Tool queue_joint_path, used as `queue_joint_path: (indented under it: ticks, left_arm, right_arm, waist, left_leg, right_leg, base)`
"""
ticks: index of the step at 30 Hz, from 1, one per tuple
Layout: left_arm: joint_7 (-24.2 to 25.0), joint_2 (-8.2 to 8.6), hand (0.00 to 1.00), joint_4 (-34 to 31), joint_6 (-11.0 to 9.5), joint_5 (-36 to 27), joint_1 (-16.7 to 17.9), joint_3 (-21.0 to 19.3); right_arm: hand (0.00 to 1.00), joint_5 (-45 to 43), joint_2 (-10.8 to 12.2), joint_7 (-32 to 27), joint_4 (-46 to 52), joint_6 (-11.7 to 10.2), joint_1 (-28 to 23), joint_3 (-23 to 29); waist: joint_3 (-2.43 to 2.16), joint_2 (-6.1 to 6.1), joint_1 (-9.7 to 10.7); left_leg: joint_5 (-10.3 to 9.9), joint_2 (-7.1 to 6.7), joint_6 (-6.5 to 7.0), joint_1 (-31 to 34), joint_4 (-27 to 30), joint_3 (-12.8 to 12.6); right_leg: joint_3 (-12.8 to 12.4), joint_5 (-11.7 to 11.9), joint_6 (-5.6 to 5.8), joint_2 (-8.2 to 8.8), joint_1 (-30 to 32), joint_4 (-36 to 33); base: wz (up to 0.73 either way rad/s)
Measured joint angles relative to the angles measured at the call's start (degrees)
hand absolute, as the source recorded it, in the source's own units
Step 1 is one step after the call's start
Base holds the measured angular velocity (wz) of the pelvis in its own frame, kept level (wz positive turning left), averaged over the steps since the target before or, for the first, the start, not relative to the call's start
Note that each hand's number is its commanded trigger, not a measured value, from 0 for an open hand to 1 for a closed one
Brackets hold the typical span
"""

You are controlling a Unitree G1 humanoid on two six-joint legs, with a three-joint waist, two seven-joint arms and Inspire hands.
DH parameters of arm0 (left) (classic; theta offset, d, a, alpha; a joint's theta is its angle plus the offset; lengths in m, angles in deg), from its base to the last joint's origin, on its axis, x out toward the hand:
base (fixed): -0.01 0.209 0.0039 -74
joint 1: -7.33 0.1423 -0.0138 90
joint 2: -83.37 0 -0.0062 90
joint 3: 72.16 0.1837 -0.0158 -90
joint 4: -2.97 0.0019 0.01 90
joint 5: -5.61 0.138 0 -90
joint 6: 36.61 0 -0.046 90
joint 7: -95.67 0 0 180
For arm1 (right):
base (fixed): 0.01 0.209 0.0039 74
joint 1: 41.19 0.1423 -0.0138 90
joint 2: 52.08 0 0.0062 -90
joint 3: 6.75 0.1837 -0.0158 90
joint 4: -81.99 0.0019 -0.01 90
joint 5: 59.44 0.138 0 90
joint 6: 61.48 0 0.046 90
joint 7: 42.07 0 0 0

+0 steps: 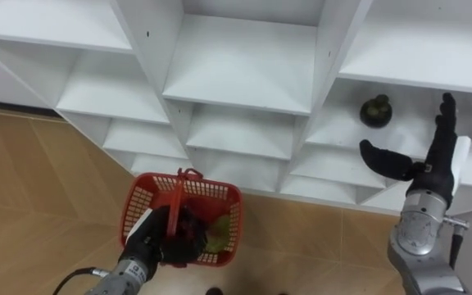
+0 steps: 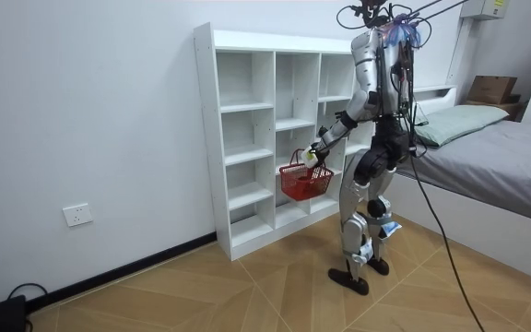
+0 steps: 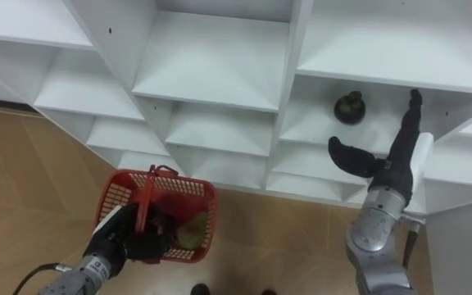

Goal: Collect fruits from the closet

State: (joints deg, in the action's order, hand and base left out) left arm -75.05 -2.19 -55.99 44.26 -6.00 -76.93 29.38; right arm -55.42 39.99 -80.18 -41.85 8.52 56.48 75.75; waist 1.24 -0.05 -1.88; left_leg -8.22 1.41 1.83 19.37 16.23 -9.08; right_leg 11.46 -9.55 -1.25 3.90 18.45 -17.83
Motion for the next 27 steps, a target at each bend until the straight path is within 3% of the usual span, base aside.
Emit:
queue_joint_path:
  ticks: [10,18,27]
  left_arm:
    - [0.0,-0.22,1.0,0.0,0.0,0.0,0.0,0.0]
    - [0.0,-0.29,1.0,0.0,0.0,0.0,-2.0,0.0]
    - [0.1,-0.3,1.0,1.1,0.3,0.0,-2.5,0.5]
  right_arm:
    - [0.0,0.3,0.0,-0.6,-0.1,0.0,0.1,0.0]
    - [0.0,1.1,-0.1,0.0,-5.8,-0.4,4.5,0.0]
    - [0.0,9.3,-0.3,4.1,-6.1,0.1,8.1,-0.1]
  waist:
    - [0.0,0.02,-0.1]
    - [0.1,0.25,-0.3]
    - [0.32,0.37,-0.7]
  left_leg:
    - [0.0,0.02,0.0,0.1,0.2,0.0]
    - [0.0,0.18,0.01,1.7,1.7,0.0]
    - [0.0,0.22,0.01,2.8,2.8,0.1]
  right_leg:
    - [0.0,0.0,0.0,0.0,0.0,-0.1]
    - [-0.3,-0.2,-0.21,0.16,1.9,-2.4]
    - [-0.1,-0.8,-0.66,0.58,3.6,-4.1]
  base:
    - [0.0]
    - [0.0]
    - [0.0]
